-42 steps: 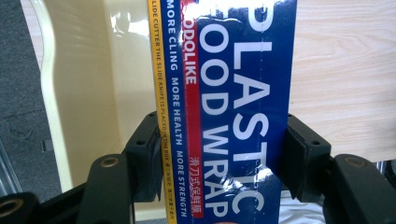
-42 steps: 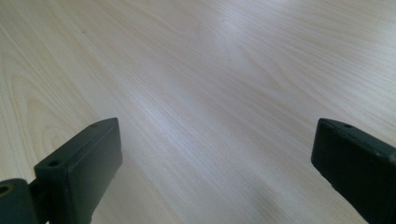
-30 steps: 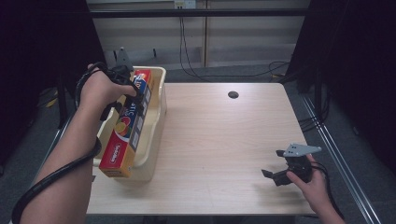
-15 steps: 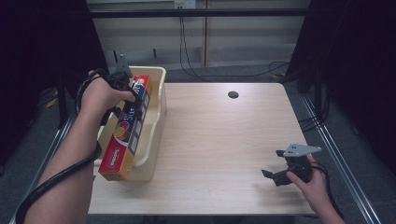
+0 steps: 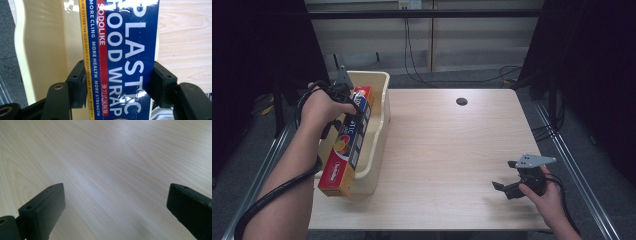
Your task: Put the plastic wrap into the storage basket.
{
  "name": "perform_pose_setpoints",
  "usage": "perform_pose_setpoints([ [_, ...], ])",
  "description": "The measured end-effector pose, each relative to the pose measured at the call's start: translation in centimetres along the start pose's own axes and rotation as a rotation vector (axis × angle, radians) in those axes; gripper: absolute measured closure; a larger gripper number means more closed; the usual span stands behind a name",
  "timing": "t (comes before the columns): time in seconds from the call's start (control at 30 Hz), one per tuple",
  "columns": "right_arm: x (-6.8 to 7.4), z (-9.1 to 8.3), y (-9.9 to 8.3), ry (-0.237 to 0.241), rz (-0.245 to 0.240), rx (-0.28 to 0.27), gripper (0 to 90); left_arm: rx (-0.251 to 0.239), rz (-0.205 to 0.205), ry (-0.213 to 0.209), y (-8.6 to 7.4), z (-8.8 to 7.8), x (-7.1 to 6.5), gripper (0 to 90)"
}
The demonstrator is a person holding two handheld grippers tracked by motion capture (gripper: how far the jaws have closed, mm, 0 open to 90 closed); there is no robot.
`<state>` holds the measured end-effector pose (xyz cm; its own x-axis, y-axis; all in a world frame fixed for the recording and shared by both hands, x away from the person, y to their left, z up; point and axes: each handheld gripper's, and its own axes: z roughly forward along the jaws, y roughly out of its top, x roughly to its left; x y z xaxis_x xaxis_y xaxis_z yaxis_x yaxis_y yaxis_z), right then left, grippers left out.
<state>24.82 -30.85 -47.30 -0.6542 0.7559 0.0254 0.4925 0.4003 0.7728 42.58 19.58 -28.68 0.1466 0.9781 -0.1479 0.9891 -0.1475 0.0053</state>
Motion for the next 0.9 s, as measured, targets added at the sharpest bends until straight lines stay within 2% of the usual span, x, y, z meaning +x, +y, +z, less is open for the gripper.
perform_pose_setpoints([
  [0.03,0.0,0.0,0.0,-0.001,0.0,0.001,1.7,0.0,-0.01,-0.005,0.0,0.1,0.0,40.5],
  [0.27,0.0,0.0,0.0,0.002,-0.002,0.0,1.7,0.004,-0.006,0.002,0.1,0.5,0.1,40.4],
  [0.53,0.0,0.0,0.0,0.002,0.0,0.001,1.7,0.007,-0.025,-0.003,0.3,1.2,0.1,40.5],
  [0.57,0.0,0.0,0.0,0.001,0.0,0.002,1.7,0.017,-0.017,-0.006,0.3,1.2,0.2,40.4],
  [0.9,0.0,0.0,0.0,0.003,0.0,0.004,1.7,0.012,-0.033,-0.009,0.4,2.0,0.3,40.3],
])
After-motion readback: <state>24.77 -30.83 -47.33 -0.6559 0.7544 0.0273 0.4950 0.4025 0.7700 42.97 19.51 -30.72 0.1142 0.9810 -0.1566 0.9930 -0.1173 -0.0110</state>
